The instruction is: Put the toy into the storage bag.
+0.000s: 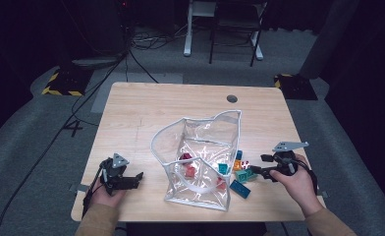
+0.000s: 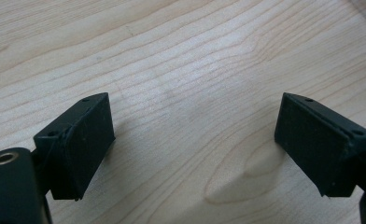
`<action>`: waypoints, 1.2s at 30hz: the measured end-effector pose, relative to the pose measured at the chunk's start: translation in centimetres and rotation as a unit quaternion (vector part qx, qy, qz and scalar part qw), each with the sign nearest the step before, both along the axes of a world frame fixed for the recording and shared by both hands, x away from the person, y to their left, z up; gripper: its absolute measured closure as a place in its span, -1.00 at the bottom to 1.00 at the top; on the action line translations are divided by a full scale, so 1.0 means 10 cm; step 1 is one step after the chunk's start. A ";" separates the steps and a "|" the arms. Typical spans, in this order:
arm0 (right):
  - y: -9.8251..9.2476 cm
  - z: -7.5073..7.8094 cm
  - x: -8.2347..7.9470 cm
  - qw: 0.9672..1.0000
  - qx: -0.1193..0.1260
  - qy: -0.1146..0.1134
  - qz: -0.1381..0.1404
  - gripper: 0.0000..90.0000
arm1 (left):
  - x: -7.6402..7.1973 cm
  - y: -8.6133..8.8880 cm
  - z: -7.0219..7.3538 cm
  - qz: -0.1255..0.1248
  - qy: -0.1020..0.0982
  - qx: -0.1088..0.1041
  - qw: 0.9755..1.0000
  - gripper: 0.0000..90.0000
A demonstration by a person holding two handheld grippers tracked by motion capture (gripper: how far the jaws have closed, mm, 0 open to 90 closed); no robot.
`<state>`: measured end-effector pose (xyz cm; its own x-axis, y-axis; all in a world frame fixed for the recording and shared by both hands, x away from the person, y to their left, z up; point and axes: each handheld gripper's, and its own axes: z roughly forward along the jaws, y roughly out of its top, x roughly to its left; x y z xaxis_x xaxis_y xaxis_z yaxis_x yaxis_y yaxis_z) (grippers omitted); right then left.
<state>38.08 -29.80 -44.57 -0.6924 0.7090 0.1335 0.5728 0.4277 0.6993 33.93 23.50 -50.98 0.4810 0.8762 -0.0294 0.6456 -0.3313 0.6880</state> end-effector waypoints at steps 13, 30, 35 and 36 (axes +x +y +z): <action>-0.01 -0.35 0.07 1.000 -0.014 0.013 -0.016 -0.34 | 0.00 0.00 0.00 0.000 0.000 0.000 1.000 -0.73; -0.26 -0.38 0.13 0.998 -0.027 -0.001 -0.055 -0.33 | 0.00 0.00 0.00 0.000 0.000 0.000 1.000 -0.73; -0.22 -0.45 0.15 0.998 -0.032 0.006 -0.050 -0.28 | 0.00 0.00 0.00 0.000 0.000 0.000 1.000 -0.73; -0.21 -0.46 0.15 0.998 -0.033 0.000 -0.050 -0.25 | 0.00 0.00 0.00 0.000 0.000 0.000 1.000 -0.73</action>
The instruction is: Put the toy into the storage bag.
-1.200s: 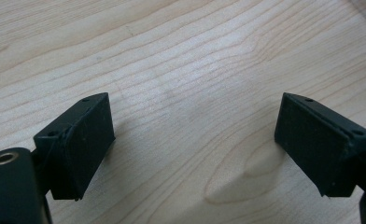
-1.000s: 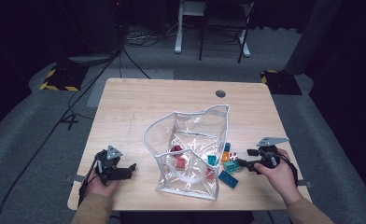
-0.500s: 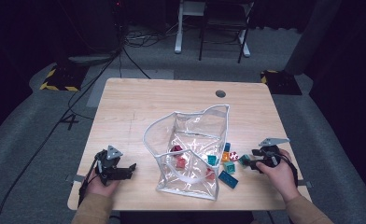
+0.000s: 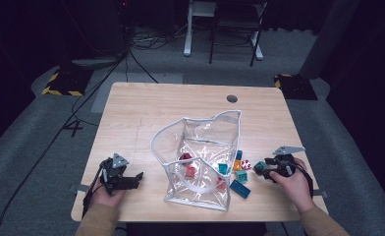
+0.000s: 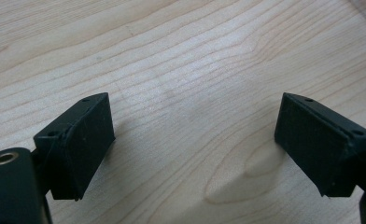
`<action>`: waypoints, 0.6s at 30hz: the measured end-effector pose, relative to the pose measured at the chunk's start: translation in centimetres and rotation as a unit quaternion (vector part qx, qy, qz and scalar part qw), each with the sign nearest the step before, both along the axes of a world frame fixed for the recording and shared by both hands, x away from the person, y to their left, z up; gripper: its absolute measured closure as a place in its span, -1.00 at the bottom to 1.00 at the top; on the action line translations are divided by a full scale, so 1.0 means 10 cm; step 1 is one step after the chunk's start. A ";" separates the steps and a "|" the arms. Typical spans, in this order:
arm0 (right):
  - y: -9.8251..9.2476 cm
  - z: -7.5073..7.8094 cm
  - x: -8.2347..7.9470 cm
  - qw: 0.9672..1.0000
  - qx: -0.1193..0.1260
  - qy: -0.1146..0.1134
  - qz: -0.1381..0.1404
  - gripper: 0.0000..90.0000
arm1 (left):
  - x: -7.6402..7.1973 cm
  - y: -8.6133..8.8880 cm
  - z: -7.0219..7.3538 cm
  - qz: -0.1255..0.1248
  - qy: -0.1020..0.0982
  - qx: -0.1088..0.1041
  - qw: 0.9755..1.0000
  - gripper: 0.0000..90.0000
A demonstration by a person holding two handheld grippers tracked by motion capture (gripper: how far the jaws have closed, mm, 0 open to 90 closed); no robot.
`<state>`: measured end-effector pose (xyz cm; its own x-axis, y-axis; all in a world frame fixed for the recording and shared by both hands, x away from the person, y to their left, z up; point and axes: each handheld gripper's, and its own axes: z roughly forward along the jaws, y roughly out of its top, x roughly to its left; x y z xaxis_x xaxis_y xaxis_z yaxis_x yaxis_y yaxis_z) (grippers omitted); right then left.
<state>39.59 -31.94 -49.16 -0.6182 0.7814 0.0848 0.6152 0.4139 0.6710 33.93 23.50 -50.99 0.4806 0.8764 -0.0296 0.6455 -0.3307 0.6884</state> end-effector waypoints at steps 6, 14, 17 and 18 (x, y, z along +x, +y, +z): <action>0.06 0.02 -0.02 0.999 -0.043 -0.017 0.013 0.06 | 0.00 0.00 0.00 0.000 0.000 0.000 1.000 -0.73; 0.08 0.10 -0.03 0.999 -0.041 -0.018 0.015 0.08 | 0.00 0.00 0.00 0.000 0.000 0.000 1.000 -0.73; 0.09 0.18 -0.03 0.999 -0.035 -0.021 0.019 0.08 | 0.00 0.00 0.00 0.000 0.000 0.000 1.000 -0.73; 0.10 0.21 -0.03 0.999 -0.032 -0.020 0.021 0.08 | 0.00 0.00 0.00 0.000 0.000 0.000 1.000 -0.73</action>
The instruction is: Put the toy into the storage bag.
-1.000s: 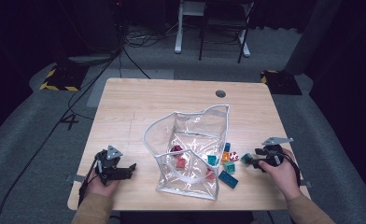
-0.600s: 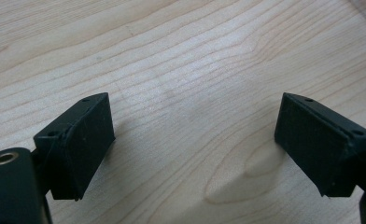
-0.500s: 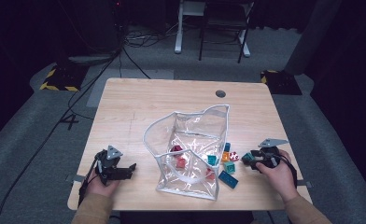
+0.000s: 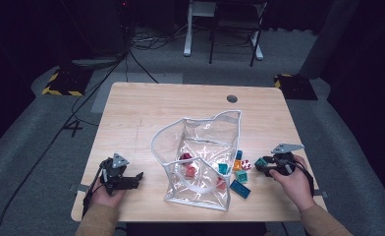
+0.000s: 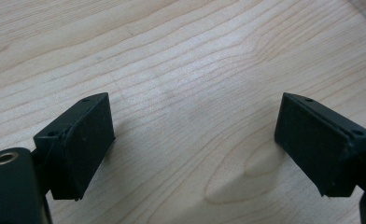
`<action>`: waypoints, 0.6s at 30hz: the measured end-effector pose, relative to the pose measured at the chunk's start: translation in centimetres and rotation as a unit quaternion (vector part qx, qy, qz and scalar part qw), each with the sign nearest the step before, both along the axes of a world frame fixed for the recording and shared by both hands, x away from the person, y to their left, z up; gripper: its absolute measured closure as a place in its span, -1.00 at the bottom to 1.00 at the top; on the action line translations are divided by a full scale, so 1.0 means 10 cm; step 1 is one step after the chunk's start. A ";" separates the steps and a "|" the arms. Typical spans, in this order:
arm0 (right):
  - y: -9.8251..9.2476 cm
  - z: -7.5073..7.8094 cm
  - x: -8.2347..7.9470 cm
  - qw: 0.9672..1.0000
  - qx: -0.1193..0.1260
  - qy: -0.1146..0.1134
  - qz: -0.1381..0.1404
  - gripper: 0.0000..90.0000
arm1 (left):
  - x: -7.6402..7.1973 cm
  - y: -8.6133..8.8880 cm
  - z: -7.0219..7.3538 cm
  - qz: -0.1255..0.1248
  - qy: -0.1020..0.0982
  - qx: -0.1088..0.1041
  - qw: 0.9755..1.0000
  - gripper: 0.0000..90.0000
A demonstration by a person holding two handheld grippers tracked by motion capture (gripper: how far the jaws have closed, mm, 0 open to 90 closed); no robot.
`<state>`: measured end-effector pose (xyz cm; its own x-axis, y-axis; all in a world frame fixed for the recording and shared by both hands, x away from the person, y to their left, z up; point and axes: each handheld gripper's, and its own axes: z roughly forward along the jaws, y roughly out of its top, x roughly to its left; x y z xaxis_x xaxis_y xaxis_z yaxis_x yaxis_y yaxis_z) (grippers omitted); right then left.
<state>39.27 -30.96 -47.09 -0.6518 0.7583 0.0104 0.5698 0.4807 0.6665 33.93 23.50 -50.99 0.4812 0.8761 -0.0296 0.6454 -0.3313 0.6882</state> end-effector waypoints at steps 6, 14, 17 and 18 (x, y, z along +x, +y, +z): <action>0.04 0.19 0.00 1.000 0.008 -0.004 0.010 0.08 | 0.00 0.00 0.00 0.001 0.000 0.000 1.000 -0.73; 0.08 0.52 -0.01 0.999 0.026 -0.021 0.026 0.08 | 0.00 0.00 0.00 0.001 0.000 -0.001 1.000 -0.73; 0.11 0.64 -0.01 0.999 0.030 -0.027 0.032 0.09 | 0.00 0.00 0.00 0.001 0.000 0.000 1.000 -0.73; 0.12 0.68 -0.01 0.999 0.033 -0.028 0.033 0.09 | 0.00 0.00 0.00 0.001 0.000 -0.001 1.000 -0.73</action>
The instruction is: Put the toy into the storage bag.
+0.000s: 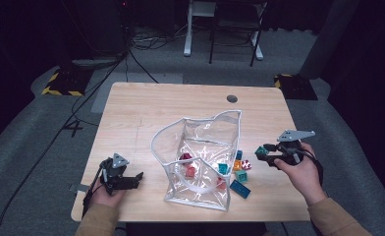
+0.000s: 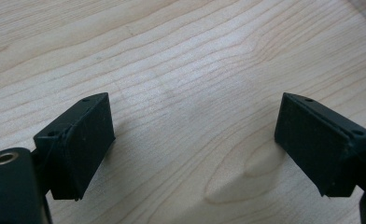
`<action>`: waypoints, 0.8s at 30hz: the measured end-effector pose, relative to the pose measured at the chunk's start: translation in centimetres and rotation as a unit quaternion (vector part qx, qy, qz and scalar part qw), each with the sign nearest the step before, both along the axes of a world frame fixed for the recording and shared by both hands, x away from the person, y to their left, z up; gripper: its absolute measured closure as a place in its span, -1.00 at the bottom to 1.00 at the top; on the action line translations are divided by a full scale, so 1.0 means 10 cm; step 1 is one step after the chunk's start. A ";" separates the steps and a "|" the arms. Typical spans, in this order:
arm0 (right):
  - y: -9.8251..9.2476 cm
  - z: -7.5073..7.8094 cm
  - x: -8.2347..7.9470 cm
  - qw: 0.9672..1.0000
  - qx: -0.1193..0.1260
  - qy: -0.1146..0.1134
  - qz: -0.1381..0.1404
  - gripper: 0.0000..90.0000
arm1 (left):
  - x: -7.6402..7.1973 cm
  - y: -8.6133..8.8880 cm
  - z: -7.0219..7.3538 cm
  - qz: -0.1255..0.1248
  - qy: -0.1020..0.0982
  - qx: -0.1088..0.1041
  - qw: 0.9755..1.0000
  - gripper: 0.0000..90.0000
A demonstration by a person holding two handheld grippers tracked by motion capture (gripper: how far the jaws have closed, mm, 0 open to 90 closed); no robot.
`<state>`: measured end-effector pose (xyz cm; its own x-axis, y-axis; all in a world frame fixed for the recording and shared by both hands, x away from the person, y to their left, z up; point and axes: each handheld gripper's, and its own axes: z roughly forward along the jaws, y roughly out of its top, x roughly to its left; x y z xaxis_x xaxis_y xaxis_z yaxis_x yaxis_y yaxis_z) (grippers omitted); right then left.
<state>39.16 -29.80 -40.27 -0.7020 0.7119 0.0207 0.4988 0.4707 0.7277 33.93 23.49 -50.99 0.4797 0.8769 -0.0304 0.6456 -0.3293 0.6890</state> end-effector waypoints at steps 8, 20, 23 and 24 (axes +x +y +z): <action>0.05 0.30 0.01 1.000 0.014 -0.016 0.010 0.09 | 0.00 0.00 0.00 0.000 0.000 0.000 1.000 -0.73; 0.17 0.69 -0.02 0.998 0.034 -0.035 0.033 0.09 | 0.00 0.00 0.00 -0.001 0.000 0.001 1.000 -0.73; 0.20 0.78 -0.02 0.998 0.039 -0.041 0.039 0.09 | 0.00 0.00 0.00 -0.001 0.000 0.001 1.000 -0.73; 0.21 0.81 -0.02 0.997 0.042 -0.042 0.041 0.09 | 0.00 0.00 0.00 -0.001 0.000 0.001 1.000 -0.73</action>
<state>38.97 -27.69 -32.21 -0.7597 0.6500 0.0163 0.3968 0.4436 0.8036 33.93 23.50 -50.99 0.4808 0.8763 -0.0295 0.6456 -0.3311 0.6882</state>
